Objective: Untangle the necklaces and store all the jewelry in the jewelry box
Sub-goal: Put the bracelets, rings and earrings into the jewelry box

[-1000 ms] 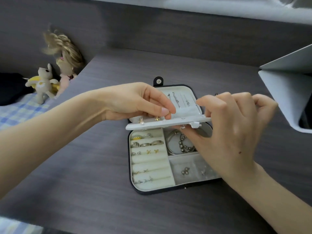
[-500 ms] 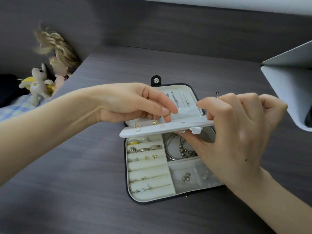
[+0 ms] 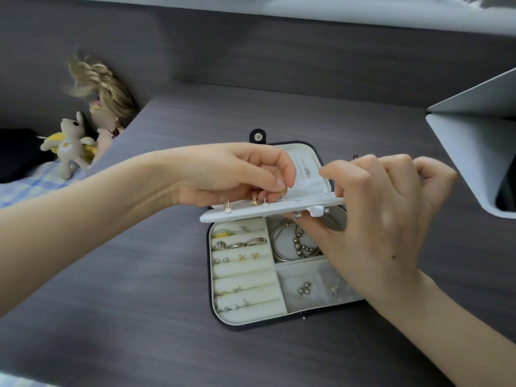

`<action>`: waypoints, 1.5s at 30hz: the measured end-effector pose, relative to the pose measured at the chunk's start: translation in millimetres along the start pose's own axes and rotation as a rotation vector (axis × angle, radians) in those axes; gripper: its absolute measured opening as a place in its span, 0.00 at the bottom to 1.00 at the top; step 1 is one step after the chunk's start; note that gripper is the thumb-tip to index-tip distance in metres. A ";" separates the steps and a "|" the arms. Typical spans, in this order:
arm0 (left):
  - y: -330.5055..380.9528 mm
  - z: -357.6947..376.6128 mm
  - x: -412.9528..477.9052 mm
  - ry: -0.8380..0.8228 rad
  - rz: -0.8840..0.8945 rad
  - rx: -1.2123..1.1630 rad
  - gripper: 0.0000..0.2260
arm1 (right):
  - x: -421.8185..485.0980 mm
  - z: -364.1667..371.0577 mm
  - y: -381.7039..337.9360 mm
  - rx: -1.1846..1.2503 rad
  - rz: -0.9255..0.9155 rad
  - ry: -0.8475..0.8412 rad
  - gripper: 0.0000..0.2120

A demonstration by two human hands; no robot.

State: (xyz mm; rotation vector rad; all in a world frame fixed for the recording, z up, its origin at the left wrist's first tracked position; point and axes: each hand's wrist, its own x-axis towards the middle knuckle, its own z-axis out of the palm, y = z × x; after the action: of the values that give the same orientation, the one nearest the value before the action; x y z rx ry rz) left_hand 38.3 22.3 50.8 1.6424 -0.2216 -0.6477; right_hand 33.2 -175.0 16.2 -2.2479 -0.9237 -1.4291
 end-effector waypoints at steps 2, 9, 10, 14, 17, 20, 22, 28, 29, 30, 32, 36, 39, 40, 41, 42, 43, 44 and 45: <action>-0.1 0.6 -0.4 -0.003 0.004 -0.003 0.04 | 0.1 0.3 0.1 -0.002 -0.001 0.004 0.22; -1.7 2.1 0.0 -0.012 0.027 -0.043 0.05 | 0.1 0.6 0.2 -0.008 -0.002 0.002 0.23; -1.4 2.4 0.1 -0.012 0.031 -0.043 0.05 | 0.1 0.8 0.1 -0.008 -0.002 0.001 0.23; -1.4 3.9 0.2 0.001 0.046 -0.066 0.06 | 0.2 0.9 0.1 -0.003 0.001 0.002 0.22; -2.2 5.1 0.6 0.017 0.056 -0.076 0.05 | 0.3 0.4 0.1 -0.003 0.003 -0.001 0.21; -2.4 6.6 0.0 0.038 0.069 -0.064 0.05 | 0.4 0.0 0.1 -0.004 0.000 -0.006 0.21; -1.5 7.5 -1.3 0.044 0.077 -0.043 0.04 | 0.3 -0.2 -0.2 -0.007 0.000 -0.009 0.21; 2.9 9.8 -4.9 0.085 0.076 0.087 0.03 | 0.6 -0.4 -0.5 -0.006 0.003 -0.001 0.20; 3.6 10.4 -5.3 0.095 0.073 0.099 0.04 | 0.6 -0.6 -0.5 -0.007 0.002 -0.003 0.21; 4.4 10.5 -6.0 0.107 0.071 0.114 0.04 | 0.6 -0.8 -0.6 -0.007 0.001 -0.005 0.21; 6.8 9.3 -7.8 0.147 0.055 0.175 0.04 | 0.7 -0.8 -0.9 -0.003 0.004 -0.003 0.21; 8.5 5.7 -12.0 0.195 0.018 0.215 0.07 | 1.2 -0.4 -2.3 0.002 0.007 0.001 0.19; 3.0 2.6 -12.9 0.208 -0.028 0.100 0.06 | 1.7 -0.7 -2.4 0.003 0.007 0.011 0.20; 1.3 1.2 -13.3 0.205 -0.040 0.062 0.05 | 1.7 -0.8 -2.4 0.002 0.007 0.013 0.20; 0.1 0.0 -13.7 0.199 -0.048 0.024 0.05 | 1.6 -0.8 -2.4 0.002 0.007 0.013 0.20; -0.9 -1.5 -14.0 0.190 -0.051 -0.014 0.04 | 1.5 -0.7 -2.3 0.003 0.006 0.012 0.20; -1.2 -2.5 -14.4 0.180 -0.048 -0.051 0.04 | 1.6 -0.7 -2.3 0.005 0.004 0.012 0.20; -1.9 -3.3 -14.4 0.169 -0.044 -0.088 0.05 | 1.7 -0.6 -2.4 0.006 0.004 0.012 0.20; -2.5 -3.7 -14.6 0.160 -0.042 -0.120 0.05 | 1.9 -0.6 -2.4 0.008 0.004 0.013 0.20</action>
State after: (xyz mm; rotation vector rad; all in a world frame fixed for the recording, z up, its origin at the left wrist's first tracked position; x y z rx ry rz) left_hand 27.8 33.1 52.7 1.5775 -0.0316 -0.5480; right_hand 31.7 -172.9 18.0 -2.2311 -0.9183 -1.4341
